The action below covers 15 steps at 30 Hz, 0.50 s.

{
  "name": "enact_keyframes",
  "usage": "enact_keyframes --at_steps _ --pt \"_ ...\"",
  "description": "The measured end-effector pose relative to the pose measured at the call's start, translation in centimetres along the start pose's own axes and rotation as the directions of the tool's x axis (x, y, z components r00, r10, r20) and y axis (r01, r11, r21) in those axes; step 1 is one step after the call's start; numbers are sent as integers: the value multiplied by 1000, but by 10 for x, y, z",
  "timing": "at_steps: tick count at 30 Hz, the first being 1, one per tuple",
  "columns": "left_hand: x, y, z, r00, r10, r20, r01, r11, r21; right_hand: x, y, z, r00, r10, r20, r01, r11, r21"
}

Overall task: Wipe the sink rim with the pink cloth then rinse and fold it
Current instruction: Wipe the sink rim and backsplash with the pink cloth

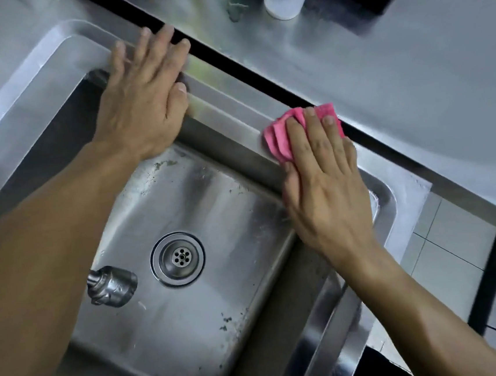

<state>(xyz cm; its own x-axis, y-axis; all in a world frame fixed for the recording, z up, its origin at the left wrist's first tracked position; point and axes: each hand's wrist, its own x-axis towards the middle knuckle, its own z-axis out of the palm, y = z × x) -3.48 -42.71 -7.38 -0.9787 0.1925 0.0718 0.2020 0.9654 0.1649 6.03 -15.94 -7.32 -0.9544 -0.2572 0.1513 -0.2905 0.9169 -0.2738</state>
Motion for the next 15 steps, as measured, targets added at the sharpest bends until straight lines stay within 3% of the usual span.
enact_keyframes --at_steps 3,6,12,15 --pt "-8 49 9 979 201 -41 -203 978 -55 25 -6 6 1000 -20 -24 20 1000 -7" --pt "-12 66 23 987 153 -39 -156 983 -92 49 -13 14 996 -86 -2 86 996 32" --pt "-12 67 25 991 133 -29 -134 990 -44 -5 62 -33 967 -201 154 193 979 63" --pt "-14 72 26 996 90 -24 -90 996 -9 3 69 -34 948 -242 206 242 970 28"
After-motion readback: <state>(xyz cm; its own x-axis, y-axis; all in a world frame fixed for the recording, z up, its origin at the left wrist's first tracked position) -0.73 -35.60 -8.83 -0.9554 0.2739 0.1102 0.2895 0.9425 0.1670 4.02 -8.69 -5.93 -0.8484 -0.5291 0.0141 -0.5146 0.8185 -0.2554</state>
